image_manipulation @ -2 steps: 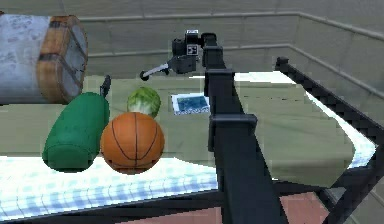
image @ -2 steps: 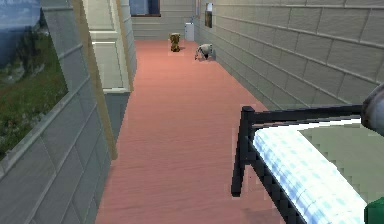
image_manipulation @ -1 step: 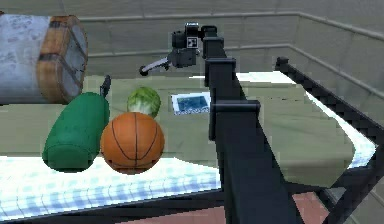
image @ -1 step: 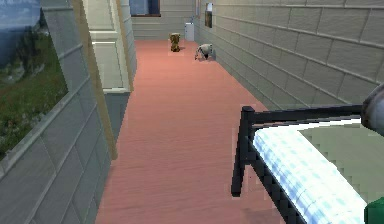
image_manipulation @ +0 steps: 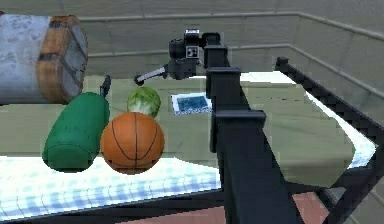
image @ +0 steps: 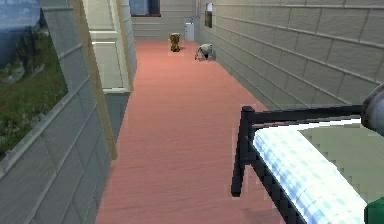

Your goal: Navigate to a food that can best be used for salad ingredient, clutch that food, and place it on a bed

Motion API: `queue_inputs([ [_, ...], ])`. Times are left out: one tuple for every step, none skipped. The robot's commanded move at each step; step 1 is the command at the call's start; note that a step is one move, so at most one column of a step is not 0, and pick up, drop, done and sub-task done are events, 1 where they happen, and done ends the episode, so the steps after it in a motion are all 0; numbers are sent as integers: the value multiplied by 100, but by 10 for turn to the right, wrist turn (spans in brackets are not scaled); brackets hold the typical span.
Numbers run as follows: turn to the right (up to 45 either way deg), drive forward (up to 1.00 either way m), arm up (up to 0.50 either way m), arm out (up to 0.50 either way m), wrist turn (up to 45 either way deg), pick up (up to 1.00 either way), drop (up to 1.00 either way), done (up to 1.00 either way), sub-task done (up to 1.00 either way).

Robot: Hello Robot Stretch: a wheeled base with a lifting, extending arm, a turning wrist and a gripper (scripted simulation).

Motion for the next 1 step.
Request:
queue_inputs([
  [0, 0, 0, 0, 0, 0, 0, 100, 0],
])
